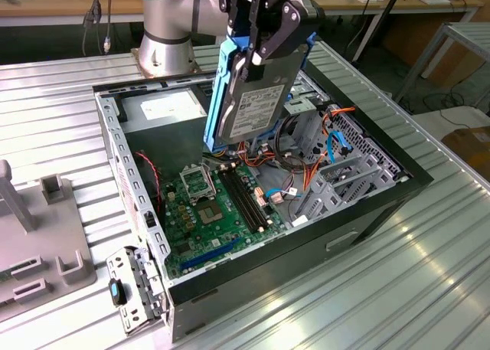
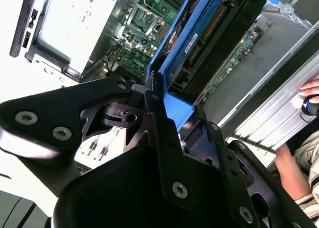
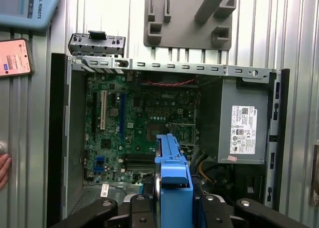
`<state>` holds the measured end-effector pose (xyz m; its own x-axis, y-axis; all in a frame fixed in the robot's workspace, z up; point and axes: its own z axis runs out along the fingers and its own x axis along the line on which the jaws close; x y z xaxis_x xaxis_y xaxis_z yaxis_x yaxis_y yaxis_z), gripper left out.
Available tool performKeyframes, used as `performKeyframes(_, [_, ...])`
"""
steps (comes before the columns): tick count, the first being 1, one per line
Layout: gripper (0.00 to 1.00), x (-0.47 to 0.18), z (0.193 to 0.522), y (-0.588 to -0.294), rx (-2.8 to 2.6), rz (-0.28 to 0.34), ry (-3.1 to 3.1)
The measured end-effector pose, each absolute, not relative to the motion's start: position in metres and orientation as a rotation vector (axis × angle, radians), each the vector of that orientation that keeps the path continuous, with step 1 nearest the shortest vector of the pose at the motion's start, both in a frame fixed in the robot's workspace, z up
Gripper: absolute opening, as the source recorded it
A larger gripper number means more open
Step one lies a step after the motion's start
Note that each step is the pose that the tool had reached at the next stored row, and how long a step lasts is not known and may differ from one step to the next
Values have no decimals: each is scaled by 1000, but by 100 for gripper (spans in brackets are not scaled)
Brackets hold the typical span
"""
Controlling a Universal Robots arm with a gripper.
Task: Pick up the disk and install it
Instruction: 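Pick up the disk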
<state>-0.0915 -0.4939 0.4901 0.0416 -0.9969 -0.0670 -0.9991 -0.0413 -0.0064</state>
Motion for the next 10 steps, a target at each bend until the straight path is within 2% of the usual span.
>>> performKeyframes(4, [37,-89,490,-517,-2230,68,2139])
performKeyframes(10, [37,-57,489,-520,-2228,69,2142])
